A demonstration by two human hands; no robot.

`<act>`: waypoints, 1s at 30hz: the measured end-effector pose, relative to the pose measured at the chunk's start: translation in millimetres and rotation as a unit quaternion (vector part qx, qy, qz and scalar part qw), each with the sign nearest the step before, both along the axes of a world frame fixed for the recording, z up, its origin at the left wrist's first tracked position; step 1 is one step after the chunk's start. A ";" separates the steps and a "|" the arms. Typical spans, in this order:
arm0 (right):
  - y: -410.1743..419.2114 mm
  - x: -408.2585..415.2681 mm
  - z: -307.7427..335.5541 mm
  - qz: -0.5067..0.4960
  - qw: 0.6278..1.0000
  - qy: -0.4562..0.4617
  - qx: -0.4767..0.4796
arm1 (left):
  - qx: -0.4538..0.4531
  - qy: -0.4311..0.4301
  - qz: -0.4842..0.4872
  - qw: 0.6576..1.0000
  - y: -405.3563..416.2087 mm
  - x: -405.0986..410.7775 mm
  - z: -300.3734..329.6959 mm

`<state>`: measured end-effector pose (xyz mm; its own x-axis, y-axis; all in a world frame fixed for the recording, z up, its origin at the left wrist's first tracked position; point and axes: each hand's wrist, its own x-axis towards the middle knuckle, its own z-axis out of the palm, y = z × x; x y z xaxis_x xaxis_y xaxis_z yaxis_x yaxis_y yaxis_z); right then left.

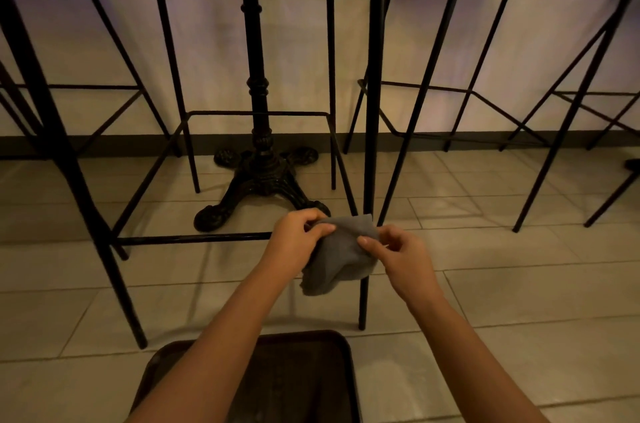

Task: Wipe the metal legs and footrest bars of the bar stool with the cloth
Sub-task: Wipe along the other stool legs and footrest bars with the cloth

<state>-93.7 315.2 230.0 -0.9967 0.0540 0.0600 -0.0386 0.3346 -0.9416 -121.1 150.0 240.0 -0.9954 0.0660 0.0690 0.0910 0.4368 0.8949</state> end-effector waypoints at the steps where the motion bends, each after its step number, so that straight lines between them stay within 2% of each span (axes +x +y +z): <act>1: -1.2 -3.1 -1.7 -0.016 1.000 0.002 0.014 | 0.002 0.002 0.004 1.000 0.7 -4.4 0.3; 5: -6.2 -16.2 -4.4 -0.069 0.997 0.013 0.038 | -0.011 0.001 0.025 1.000 3.8 -29.5 -1.1; 11: 7.0 -31.5 -7.2 -0.143 0.989 0.019 0.013 | -0.003 0.043 0.060 0.997 23.6 -62.9 -4.2; 15: 12.1 -33.5 -14.8 -0.146 0.989 0.025 0.027 | -0.048 0.107 0.070 0.991 37.0 -67.2 -15.3; 16: 11.1 -33.2 -16.7 -0.141 0.989 0.026 0.028 | -0.026 0.120 0.077 0.989 39.5 -66.7 -17.2; 18: 8.5 -31.8 -20.1 -0.136 0.990 0.029 0.028 | 0.076 0.121 0.087 0.986 43.5 -66.6 -18.7; 20: 7.7 -30.4 -23.5 -0.131 0.990 0.036 0.023 | 0.155 0.093 0.085 0.980 47.8 -65.9 -18.2; 21: 7.8 -29.6 -25.2 -0.128 0.991 0.037 0.021 | 0.166 0.073 0.071 0.981 49.8 -65.6 -18.4; 22: 8.0 -29.1 -26.8 -0.125 0.991 0.036 0.019 | 0.137 0.061 0.051 0.987 50.3 -65.4 -19.0; 24: 9.6 -28.6 -30.4 -0.125 0.992 0.027 0.020 | 0.005 0.072 0.001 0.997 48.5 -64.5 -25.2; 26: 12.4 -28.6 -34.5 -0.128 0.991 0.020 0.021 | -0.092 0.097 -0.046 0.990 44.3 -63.0 -34.7; 30: 17.0 -26.5 -41.2 -0.126 0.992 0.018 0.018 | -0.201 0.118 -0.072 0.970 37.7 -62.1 -40.5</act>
<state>-120.2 332.2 188.9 -0.9491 0.2982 0.1014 0.0175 0.3715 -0.9283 -183.2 187.7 199.5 -0.9333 0.2724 0.2340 0.3591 0.7130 0.6022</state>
